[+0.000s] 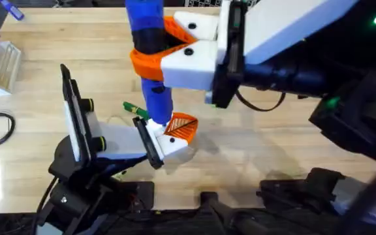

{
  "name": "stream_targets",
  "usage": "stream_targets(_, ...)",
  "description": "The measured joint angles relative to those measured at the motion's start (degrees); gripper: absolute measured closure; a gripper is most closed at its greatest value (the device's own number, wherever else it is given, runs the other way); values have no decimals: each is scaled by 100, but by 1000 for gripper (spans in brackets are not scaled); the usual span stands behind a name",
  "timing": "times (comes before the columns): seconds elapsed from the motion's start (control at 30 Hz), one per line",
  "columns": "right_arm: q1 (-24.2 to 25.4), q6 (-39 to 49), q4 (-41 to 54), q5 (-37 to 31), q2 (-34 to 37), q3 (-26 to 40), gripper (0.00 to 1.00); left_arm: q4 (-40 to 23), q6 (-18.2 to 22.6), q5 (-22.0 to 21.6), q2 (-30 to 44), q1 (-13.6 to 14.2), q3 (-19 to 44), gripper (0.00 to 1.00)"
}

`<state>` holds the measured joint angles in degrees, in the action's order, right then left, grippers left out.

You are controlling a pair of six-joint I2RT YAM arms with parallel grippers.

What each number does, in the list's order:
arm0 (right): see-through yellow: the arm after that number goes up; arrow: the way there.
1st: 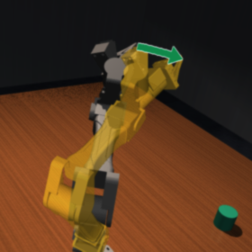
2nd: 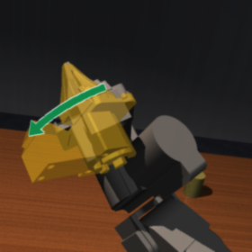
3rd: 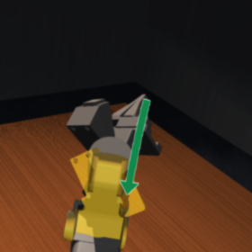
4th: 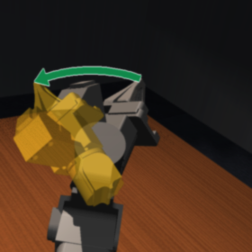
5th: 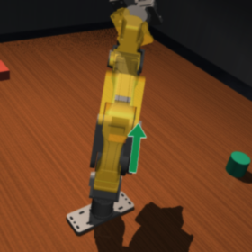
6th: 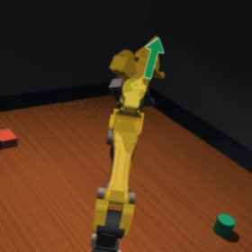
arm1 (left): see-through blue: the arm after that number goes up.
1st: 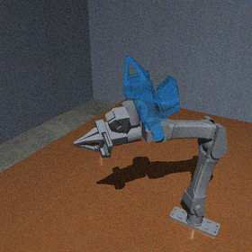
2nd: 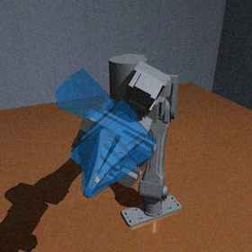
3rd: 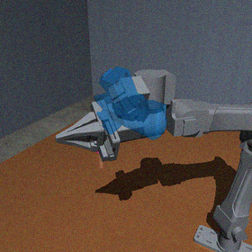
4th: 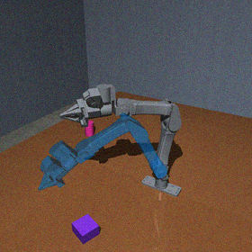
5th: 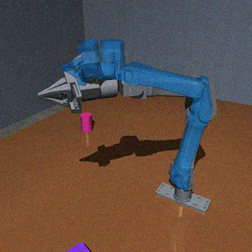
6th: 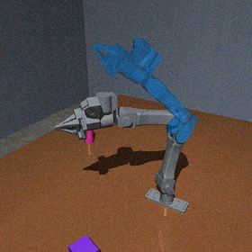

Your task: Pick up the gripper from the table and insert it into the empty holder that is missing its gripper. Then pick up a screw, insert it into the mounting hole, and use the screwdriver to tighten it. Finally, clean up the table by picking up the vegetable and placing it into the bucket.

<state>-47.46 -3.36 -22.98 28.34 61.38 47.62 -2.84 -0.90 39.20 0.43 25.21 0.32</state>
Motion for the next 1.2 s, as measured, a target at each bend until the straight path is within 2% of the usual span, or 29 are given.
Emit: stream_targets(1.2,0,339,-12,0,-106,0,977,5,2,-2,0,0,0,987)
